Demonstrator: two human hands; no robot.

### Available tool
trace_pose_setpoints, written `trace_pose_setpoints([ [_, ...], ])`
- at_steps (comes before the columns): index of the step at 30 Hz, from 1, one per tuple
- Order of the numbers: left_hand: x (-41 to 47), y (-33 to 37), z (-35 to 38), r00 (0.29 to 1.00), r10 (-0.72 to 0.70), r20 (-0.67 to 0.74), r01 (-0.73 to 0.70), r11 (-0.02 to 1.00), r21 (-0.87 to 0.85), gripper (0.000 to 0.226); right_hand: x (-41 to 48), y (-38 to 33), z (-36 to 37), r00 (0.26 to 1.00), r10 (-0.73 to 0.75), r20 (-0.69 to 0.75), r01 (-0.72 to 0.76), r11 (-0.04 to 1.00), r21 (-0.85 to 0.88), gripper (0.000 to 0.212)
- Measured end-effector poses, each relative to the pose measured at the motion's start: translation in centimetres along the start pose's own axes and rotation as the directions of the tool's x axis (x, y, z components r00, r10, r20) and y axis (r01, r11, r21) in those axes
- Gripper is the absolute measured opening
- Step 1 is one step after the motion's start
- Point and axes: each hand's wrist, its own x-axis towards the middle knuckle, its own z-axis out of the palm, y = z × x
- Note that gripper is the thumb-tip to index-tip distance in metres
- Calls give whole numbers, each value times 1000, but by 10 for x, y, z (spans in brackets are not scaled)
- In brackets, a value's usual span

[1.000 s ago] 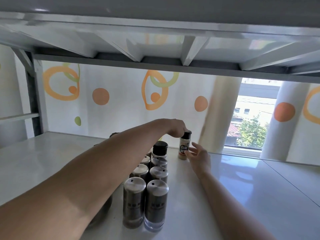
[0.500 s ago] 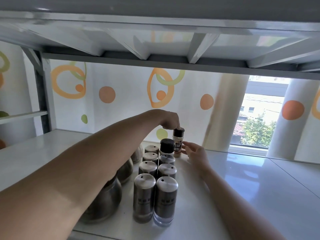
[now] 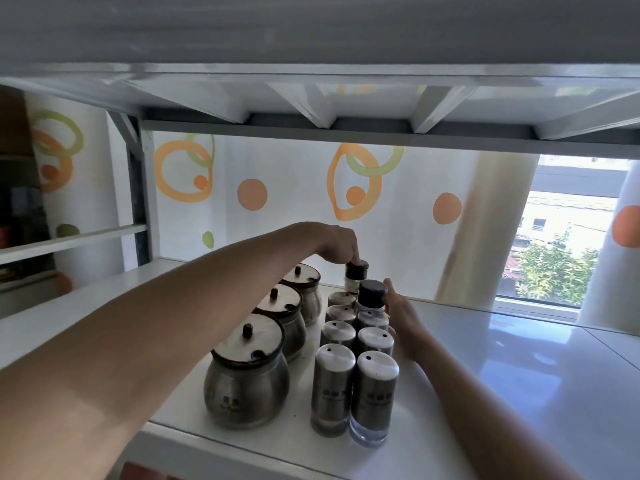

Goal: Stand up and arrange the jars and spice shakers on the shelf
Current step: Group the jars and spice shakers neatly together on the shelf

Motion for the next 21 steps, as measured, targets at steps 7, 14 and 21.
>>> trace_pose_setpoints([
  [7,-17,-7,-2,1000,-17,-7,17,1000,-15,56,-1,4,9,1000,27,12,-29,994,105,53],
  [14,-33,-4,-3,1000,-19,-19,19,999,-41,56,-13,-2,11,996,90,12,-91,982,167,46],
  [21,-40,-8,1,999,-19,-43,14,992,-125,55,-23,-6,12,997,82,12,-83,975,207,49],
])
